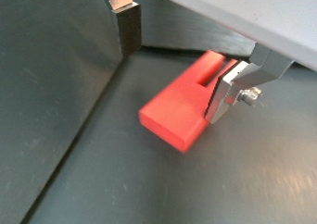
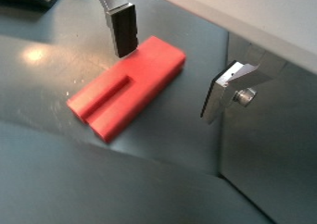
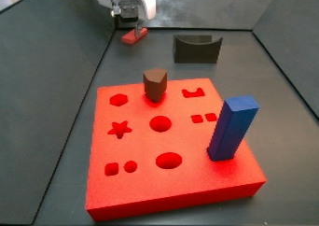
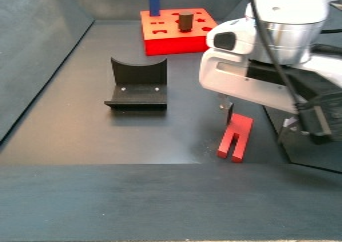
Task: Pick up the double-square object. Move up. Place the double-square object on the fixture. Regrasp the double-square object. Move to above the board. Insert the double-square object.
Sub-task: Pick up the double-square object.
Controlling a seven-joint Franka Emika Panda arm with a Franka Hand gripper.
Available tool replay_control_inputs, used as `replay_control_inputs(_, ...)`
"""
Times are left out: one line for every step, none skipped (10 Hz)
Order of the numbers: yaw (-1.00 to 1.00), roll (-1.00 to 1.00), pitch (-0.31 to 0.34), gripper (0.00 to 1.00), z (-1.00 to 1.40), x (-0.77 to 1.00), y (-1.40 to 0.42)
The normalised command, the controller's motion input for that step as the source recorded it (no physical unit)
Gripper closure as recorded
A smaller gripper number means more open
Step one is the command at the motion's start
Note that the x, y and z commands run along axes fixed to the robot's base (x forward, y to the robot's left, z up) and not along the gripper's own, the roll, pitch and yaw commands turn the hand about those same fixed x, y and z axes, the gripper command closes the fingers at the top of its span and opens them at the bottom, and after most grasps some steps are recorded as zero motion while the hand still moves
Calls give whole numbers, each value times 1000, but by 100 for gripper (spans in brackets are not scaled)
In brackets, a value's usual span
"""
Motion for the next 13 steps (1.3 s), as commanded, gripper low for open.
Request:
replay_control_inputs(-551,0,-116,0,-997,320,-246)
replay_control_inputs(-534,0,-96,0,-1000,334,-240)
replay_control_inputs(-331,0,-29,0,-1000,334,-94)
replay_control_inputs(-109,-7,-13,0,-1000,266,0)
replay_control_inputs(3,-93,0,0,-243,0,0)
replay_control_inputs(0,-7,0,0,0,0,0)
replay_control_inputs(0,0,0,0,0,0,0)
replay_control_inputs(0,0,0,100,0,0,0)
replay_control_inputs(0,0,0,100,0,0,0)
replay_control_inputs(0,0,0,100,0,0,0)
replay_control_inputs(0,0,0,100,0,0,0)
replay_control_inputs(0,0,0,100,0,0,0)
replay_control_inputs(0,0,0,100,0,0,0)
